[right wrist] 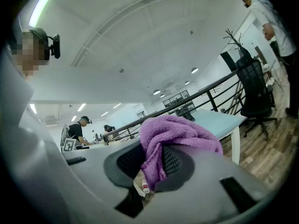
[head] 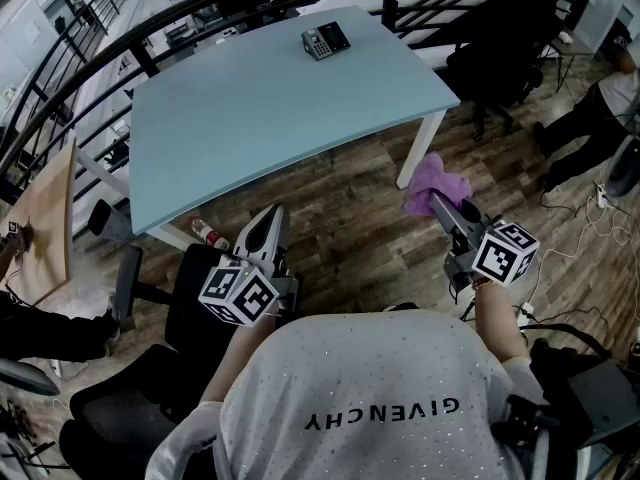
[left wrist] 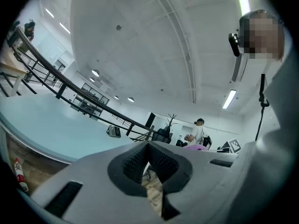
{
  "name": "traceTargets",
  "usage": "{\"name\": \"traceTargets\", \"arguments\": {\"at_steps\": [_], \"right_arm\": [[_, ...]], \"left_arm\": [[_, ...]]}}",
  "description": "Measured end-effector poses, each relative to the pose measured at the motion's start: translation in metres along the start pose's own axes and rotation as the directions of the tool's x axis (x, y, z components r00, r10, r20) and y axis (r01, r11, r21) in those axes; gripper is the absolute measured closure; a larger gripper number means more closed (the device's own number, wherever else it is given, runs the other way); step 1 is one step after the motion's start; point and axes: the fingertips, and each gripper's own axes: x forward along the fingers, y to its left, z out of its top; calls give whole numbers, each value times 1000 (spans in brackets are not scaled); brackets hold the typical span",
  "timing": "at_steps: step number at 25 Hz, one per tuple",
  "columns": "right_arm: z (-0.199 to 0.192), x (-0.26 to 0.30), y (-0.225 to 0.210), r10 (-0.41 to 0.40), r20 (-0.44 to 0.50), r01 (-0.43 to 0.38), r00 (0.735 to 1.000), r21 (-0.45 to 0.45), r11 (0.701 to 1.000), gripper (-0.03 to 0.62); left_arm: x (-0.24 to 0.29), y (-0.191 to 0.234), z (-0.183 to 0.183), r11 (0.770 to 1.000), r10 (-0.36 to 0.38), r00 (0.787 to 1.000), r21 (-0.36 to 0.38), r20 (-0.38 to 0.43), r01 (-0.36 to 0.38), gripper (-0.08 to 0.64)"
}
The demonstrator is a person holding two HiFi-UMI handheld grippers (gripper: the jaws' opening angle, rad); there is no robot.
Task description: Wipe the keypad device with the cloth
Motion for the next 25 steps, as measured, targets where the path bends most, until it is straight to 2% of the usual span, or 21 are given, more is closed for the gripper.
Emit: {"name": "traceTargets", "arguments": {"at_steps": [10,18,21,25], "right_arm": [[-11,5,1,-19,-24,19,1000,-1,1000,543],[-5,8,-16,-25,-2,25,1000,59,998,541],[0,19,-27,-7,16,6,1000,72,997,541],[10,43,-44,10,-1,-10,1000,36,999,541]], "left_arm": [[-3,8,-1,1000,2,1000,-25,-25,-2,560],[8,8,-7,998,-8,999,-55,-40,6,560],[15,17,-9,999,17,999,-49,-31,-18,560],[30,35,-3,996,63,998,-69,-10,-64,560]]}}
